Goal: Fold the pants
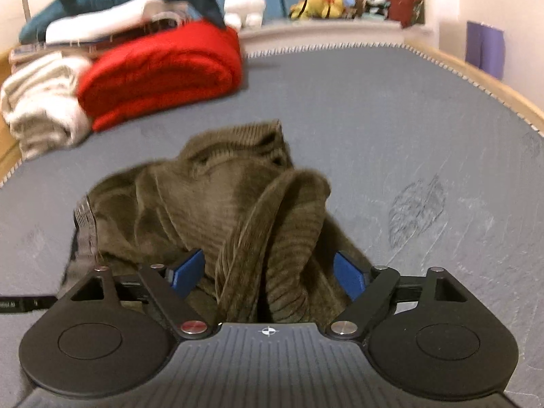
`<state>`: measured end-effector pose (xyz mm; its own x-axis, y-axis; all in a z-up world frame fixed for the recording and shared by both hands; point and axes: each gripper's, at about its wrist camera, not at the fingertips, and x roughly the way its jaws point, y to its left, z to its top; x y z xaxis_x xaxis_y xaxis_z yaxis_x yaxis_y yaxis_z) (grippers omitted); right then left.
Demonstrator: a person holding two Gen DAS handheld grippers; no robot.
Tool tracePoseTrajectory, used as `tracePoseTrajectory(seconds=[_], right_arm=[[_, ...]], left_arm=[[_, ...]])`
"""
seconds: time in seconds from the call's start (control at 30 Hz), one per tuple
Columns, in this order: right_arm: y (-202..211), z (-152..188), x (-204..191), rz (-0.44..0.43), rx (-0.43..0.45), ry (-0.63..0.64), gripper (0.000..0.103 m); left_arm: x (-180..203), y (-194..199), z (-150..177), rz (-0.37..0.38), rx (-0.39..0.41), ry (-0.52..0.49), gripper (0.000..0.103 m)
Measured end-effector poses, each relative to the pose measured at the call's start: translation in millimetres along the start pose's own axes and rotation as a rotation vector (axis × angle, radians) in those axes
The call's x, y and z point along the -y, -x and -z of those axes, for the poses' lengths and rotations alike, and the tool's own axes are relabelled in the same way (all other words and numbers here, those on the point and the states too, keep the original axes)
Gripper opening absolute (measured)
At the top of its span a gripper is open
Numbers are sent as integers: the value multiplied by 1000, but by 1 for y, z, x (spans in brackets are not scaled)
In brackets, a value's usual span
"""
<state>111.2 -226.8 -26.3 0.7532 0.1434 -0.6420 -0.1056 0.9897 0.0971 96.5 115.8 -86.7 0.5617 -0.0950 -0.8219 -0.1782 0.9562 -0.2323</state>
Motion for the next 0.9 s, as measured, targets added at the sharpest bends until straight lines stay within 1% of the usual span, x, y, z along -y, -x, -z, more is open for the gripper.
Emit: tracePoseTrajectory(seconds=[0.03,0.1,0.13,0.2,0.27,0.33,0.37,0.4,0.43,0.47,0.5,0.53,0.57,0.6,0.63,0.7,0.73,0.83,0.9], right_arm=[[-6,1,-2,11,-14,13,86],[-16,5,-5,31,-45,28,86],[-22,7,-7,39,-66,31,86],[-29,9,-8,57,-91,35,86],[-32,11,-10,73,-102,39,85],[-32,11,-10,81,-103,35,83],[-31,11,-10,81,-102,37,79],[-30,10,-11,80,-98,39,73],[-29,10,-11,76,-93,42,69],[-28,10,-11,71,-89,44,60],[-26,10,-11,61,-90,45,50],[-24,11,-11,47,-89,43,45],[-22,10,-11,37,-88,44,40],[-20,10,-11,33,-84,47,36],[-18,10,-11,29,-80,49,34],[-14,10,-9,12,-68,37,27],[-11,9,-8,6,-62,32,26],[-5,9,-9,-13,-39,29,22],[1,8,-11,-30,-29,28,20]], left_arm=[[3,-6,1,16,-16,-1,86],[10,-17,2,19,-30,-32,87],[15,-23,3,6,-38,-56,91],[23,-31,4,-17,-29,-92,94],[32,-35,5,-33,-22,-112,95],[38,-38,6,-35,-16,-124,95],[40,-39,7,-41,-13,-133,95],[40,-38,8,-47,-12,-142,93],[41,-37,8,-48,-11,-149,88],[42,-35,8,-54,-8,-154,85],[43,-33,7,-68,-5,-157,75],[43,-30,6,-84,-3,-160,61],[41,-26,5,-98,2,-162,53],[38,-22,4,-92,8,-160,47],[34,-16,5,-68,16,-154,43],[31,-3,4,-42,39,-161,36],[31,5,5,-30,52,-166,33],[28,37,7,5,97,-153,28],[20,61,6,11,130,-126,27]])
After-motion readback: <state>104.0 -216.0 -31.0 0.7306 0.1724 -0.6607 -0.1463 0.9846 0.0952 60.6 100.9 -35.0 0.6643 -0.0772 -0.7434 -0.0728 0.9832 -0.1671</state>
